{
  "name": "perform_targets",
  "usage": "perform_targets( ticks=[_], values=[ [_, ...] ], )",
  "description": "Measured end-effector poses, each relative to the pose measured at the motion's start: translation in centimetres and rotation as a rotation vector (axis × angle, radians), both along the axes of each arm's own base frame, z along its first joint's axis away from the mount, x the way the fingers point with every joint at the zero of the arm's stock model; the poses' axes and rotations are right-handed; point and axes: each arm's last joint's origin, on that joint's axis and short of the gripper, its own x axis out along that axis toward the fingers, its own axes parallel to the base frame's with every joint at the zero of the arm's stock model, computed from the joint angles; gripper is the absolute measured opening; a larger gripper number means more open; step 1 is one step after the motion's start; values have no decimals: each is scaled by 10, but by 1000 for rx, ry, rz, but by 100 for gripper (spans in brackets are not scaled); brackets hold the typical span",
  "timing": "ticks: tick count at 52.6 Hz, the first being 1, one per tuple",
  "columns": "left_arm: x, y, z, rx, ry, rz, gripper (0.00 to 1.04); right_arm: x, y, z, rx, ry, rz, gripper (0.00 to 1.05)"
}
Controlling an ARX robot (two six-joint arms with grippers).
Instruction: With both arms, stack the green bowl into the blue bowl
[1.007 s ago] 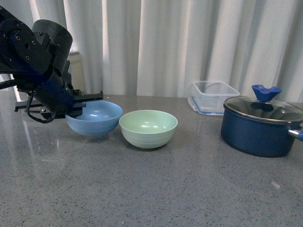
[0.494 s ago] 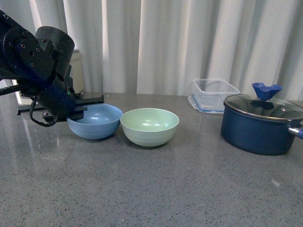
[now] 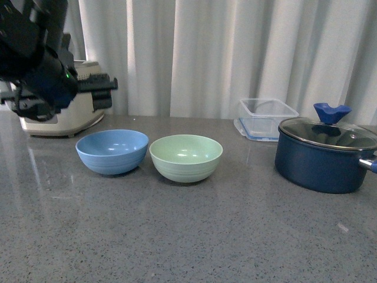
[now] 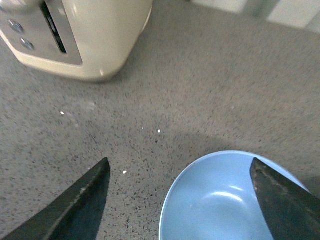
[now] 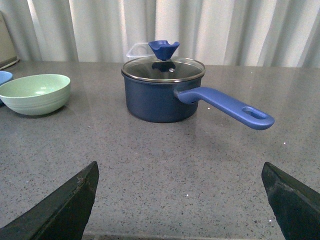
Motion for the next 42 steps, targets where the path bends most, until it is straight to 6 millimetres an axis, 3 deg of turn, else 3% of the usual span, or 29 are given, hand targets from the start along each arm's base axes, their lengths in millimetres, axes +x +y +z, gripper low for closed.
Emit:
perform_targets(
  ticks=[5, 12, 19, 24, 40, 42],
  values=[
    [-25, 2, 25, 25, -76, 1, 99, 0, 0, 0, 0, 0, 0, 95],
    [-73, 1, 41, 84, -151, -22, 98, 0, 0, 0, 0, 0, 0, 95],
    [-137, -10, 28, 136, -113, -68, 98, 0, 0, 0, 0, 0, 0, 95],
    [-176, -12, 8, 194, -88, -80, 98, 0, 0, 0, 0, 0, 0, 95],
    [-183, -11, 1, 213, -67, -82, 98, 0, 0, 0, 0, 0, 0, 95],
    [-183, -10, -3, 175, -144, -134, 92, 0, 0, 0, 0, 0, 0, 95]
  ],
)
